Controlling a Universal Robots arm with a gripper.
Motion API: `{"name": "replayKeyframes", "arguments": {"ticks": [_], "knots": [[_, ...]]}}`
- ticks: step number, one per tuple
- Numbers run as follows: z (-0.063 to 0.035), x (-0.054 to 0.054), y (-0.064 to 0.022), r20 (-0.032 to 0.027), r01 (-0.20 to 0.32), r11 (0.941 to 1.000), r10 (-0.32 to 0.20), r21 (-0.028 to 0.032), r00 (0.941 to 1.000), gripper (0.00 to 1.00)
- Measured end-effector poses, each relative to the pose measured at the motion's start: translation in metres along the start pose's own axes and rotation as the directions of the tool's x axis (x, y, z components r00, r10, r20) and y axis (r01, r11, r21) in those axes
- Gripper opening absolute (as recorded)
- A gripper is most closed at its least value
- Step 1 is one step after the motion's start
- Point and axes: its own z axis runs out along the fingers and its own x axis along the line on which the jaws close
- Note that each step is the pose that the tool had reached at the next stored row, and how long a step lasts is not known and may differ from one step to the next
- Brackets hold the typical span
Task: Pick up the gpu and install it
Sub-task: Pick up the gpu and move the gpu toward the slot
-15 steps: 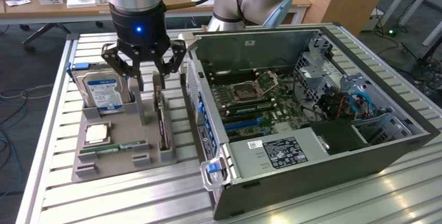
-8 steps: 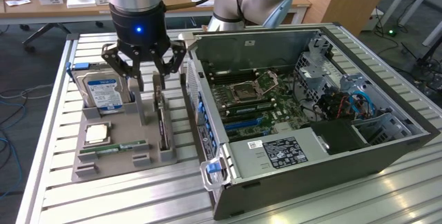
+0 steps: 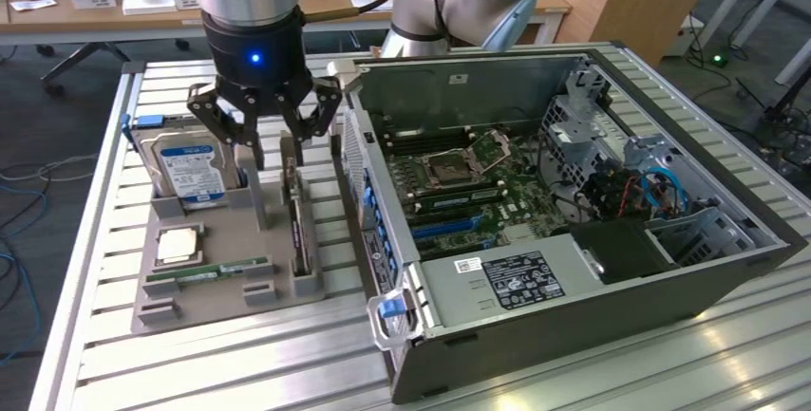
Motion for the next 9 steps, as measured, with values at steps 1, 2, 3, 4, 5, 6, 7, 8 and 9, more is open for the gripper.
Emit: {"name": "replayKeyframes", "arguments": {"ticks": [1, 2, 3, 4, 5, 6, 7, 8, 9], "knots": [[0.0001, 0.0000, 0.0000, 0.0000, 0.000, 1.0000, 0.000, 0.0000, 1.0000, 0.47], [0.0006, 0.0000, 0.0000, 0.0003, 0.000, 1.0000, 0.000, -0.0002, 1.0000, 0.47], [0.0010, 0.0000, 0.0000, 0.0003, 0.000, 1.0000, 0.000, -0.0003, 1.0000, 0.47], [0.0013, 0.0000, -0.0001, 0.0001, 0.000, 1.0000, 0.000, 0.0000, 1.0000, 0.47], [0.0017, 0.0000, -0.0001, 0.0000, 0.000, 1.0000, 0.000, 0.0000, 1.0000, 0.47], [0.0021, 0.0001, -0.0001, 0.0000, 0.000, 1.0000, 0.000, 0.0000, 1.0000, 0.47], [0.0023, 0.0001, -0.0001, -0.0001, 0.000, 1.0000, 0.000, 0.0001, 1.0000, 0.47], [0.0024, 0.0001, -0.0001, -0.0001, 0.000, 1.0000, 0.000, 0.0001, 1.0000, 0.47], [0.0031, 0.0001, -0.0002, 0.0000, 0.000, 1.0000, 0.000, 0.0000, 1.0000, 0.47]]}}
